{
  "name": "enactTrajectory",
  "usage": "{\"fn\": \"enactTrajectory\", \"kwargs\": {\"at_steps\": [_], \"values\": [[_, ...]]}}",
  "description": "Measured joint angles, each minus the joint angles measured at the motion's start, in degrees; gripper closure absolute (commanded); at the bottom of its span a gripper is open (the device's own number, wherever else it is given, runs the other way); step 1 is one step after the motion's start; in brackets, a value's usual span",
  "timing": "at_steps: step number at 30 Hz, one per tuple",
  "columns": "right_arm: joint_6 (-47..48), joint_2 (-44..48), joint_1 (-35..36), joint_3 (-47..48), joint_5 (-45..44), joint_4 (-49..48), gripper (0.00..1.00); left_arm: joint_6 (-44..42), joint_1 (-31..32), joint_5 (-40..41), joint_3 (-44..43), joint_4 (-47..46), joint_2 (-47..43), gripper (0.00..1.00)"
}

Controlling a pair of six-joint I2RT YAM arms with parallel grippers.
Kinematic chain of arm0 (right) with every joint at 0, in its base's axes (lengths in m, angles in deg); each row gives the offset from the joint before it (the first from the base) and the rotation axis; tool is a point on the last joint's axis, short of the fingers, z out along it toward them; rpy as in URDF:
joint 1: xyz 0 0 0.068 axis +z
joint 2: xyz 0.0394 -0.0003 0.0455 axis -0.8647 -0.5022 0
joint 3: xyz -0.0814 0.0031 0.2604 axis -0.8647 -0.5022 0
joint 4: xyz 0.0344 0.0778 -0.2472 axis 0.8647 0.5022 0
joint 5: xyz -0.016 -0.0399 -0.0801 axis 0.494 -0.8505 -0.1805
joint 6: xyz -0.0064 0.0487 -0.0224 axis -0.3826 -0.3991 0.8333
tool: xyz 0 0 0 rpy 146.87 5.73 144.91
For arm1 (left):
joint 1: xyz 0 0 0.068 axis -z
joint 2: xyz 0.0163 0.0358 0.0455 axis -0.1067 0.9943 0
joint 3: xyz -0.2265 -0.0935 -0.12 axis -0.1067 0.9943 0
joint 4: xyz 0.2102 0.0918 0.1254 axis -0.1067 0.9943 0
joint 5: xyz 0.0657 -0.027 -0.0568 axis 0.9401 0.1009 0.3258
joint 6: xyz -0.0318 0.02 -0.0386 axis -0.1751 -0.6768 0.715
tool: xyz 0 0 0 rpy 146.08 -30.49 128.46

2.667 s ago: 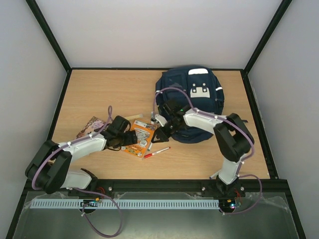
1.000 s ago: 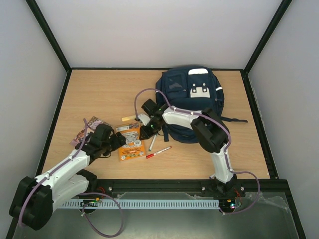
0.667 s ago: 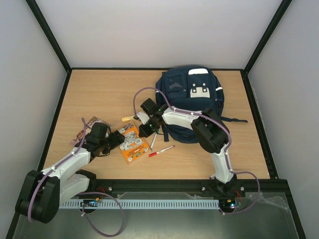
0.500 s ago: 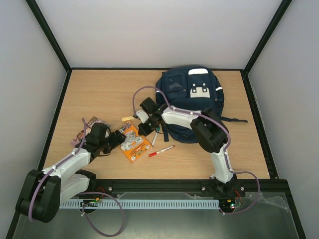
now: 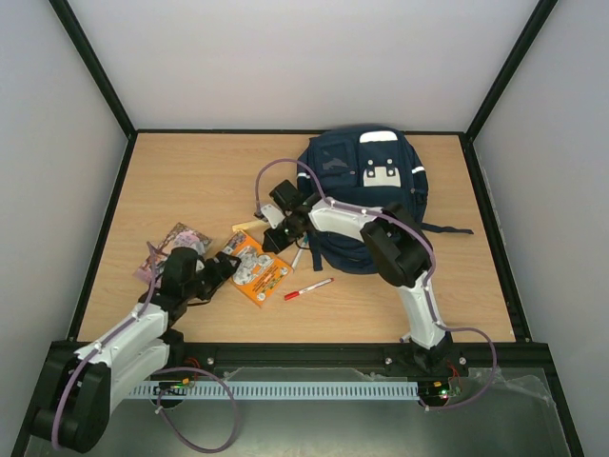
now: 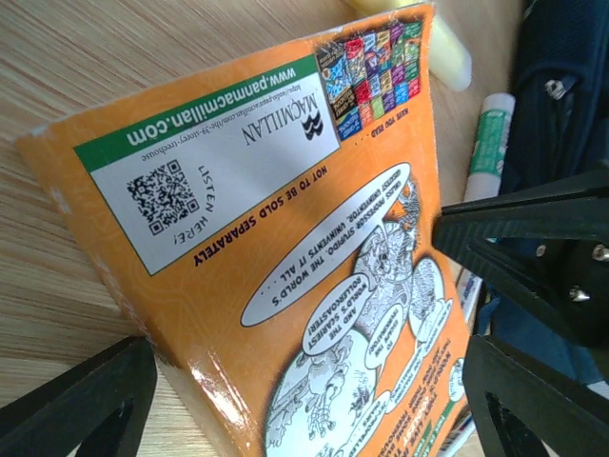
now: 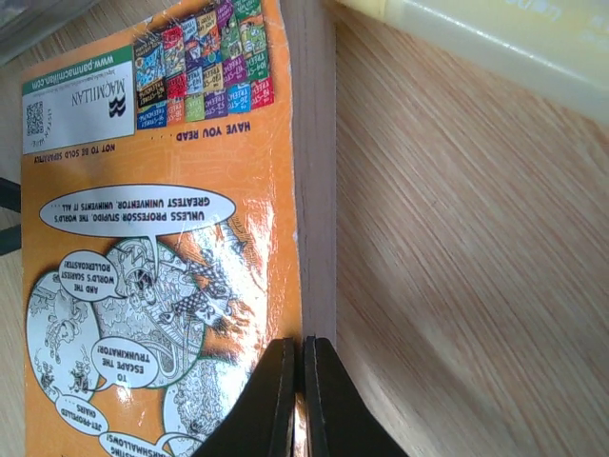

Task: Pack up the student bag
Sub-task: Pick up the book from the center of the board.

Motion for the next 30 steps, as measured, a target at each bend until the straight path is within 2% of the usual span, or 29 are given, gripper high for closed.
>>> {"fn": "enactTrajectory", "kwargs": {"at_steps": [4, 7, 16, 20, 24, 30], "values": [[0.0, -0.8, -0.6, 0.6, 1.0, -0.5, 0.99, 5.0, 0.3, 0.1, 4.2, -6.7, -2.4, 0.08], [0.3, -1.3, -1.3, 1.0, 1.1, -1.3, 0.99, 8.0, 3.1, 2.3, 6.4, -11.3, -3.1, 0.08], [0.5, -3.1, -1.5, 2.4, 0.9, -4.7, 0.99, 14.5, 9.6, 3.1, 7.0, -12.3, -5.1, 0.05], [0.5, -4.2, -0.8, 3.2, 1.6, -6.9, 0.96, 17.5, 11.6, 5.2, 7.0, -10.7, -7.4, 0.04], [0.7, -4.6, -0.8, 3.3, 2.5, -7.8, 0.84, 18.3, 11.9, 9.3, 5.7, -4.7, -10.4, 0.04], [0.5, -4.9, -0.9, 2.9, 4.9, -8.3, 0.78, 14.8, 4.6, 11.6, 2.5, 1.5, -8.7, 0.04]]}}
